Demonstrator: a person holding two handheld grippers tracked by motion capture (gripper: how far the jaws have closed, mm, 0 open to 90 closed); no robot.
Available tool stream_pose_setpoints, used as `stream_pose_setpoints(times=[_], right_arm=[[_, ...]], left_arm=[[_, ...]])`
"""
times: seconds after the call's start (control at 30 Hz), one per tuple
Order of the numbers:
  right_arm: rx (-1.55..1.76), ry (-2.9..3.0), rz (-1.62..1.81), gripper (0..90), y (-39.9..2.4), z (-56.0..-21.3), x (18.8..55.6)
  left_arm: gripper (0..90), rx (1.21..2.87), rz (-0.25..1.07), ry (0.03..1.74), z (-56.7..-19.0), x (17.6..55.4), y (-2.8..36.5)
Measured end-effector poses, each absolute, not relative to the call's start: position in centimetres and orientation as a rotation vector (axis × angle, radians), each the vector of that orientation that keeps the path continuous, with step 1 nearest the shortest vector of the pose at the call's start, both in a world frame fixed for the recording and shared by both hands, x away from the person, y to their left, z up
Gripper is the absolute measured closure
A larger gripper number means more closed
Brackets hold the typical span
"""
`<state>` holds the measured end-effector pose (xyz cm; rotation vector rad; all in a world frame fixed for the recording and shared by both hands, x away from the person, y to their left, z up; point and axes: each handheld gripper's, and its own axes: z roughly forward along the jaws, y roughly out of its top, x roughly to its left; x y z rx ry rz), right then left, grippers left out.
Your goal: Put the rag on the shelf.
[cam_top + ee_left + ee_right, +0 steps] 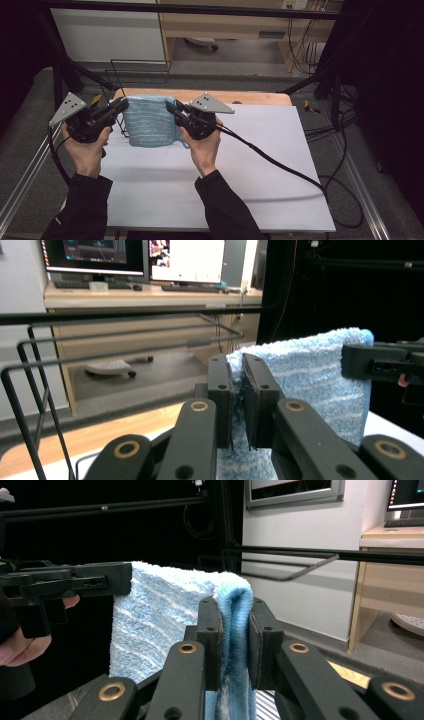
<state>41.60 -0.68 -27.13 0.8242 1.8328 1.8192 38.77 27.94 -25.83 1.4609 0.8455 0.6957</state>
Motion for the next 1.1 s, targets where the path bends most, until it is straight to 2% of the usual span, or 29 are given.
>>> stream_pose_setpoints(times=[1.1], right_arm=[[0.707, 1.701, 1.856, 79.3, 2.5, -19.8, 43.8]], left_arm=[[83.7, 1.27, 0.762, 0.817, -19.7, 41.1, 30.1]])
